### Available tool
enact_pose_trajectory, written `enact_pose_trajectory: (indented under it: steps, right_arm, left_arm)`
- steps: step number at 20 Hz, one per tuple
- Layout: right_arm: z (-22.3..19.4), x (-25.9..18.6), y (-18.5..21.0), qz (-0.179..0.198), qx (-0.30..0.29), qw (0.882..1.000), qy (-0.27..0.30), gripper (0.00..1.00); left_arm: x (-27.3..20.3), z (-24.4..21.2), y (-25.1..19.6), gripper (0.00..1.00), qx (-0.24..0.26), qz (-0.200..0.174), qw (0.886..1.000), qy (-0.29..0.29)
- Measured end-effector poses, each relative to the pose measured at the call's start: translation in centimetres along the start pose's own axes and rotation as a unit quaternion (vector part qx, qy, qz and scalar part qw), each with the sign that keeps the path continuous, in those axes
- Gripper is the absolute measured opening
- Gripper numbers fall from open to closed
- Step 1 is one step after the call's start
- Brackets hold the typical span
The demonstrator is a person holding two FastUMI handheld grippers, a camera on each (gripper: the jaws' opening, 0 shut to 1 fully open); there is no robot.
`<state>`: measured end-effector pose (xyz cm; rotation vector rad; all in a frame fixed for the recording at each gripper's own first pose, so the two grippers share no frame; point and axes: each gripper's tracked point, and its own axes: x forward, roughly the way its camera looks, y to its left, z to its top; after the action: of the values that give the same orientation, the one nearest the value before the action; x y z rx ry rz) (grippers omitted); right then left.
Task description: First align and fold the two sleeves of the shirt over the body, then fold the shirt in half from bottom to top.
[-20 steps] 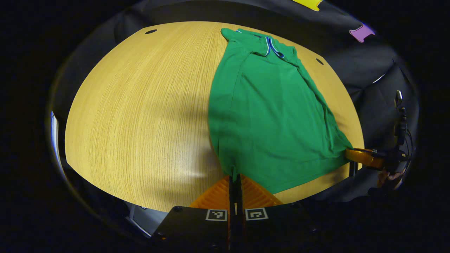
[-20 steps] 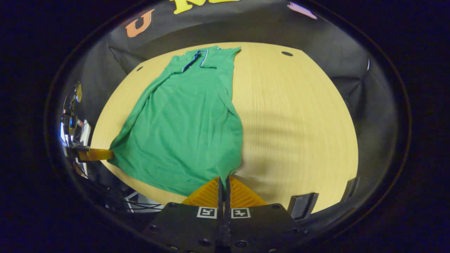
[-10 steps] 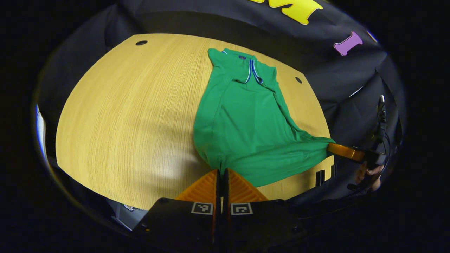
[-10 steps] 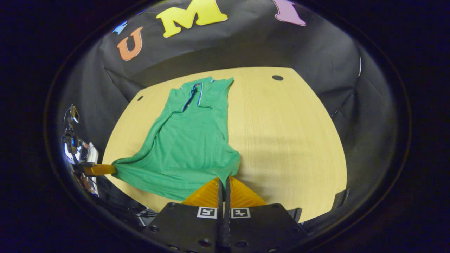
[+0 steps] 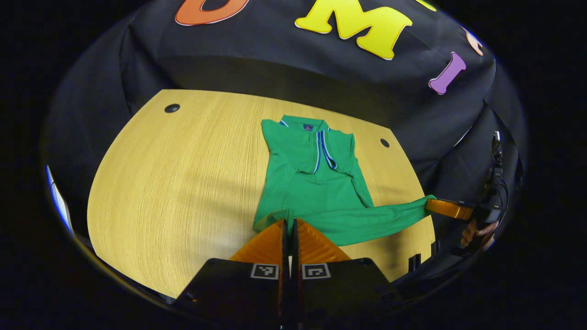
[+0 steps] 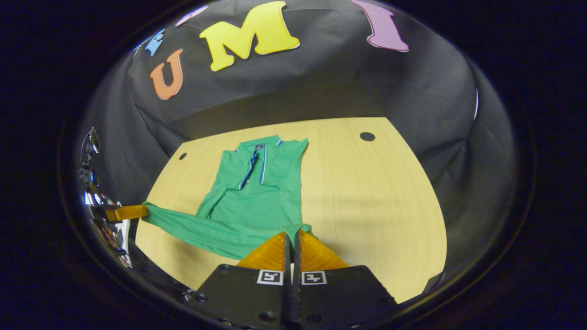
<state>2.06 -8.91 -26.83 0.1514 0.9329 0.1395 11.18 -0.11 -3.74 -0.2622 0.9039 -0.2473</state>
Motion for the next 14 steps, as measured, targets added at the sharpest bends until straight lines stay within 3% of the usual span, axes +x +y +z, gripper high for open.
enact_pose_trajectory:
  steps: [14]
  right_arm:
    - [16.1, 7.5, 2.0, 0.013, -0.028, 0.997, -0.074, 0.00]
  left_arm:
    - [8.4, 14.4, 1.3, 0.06, 0.025, -0.005, 0.998, -0.061]
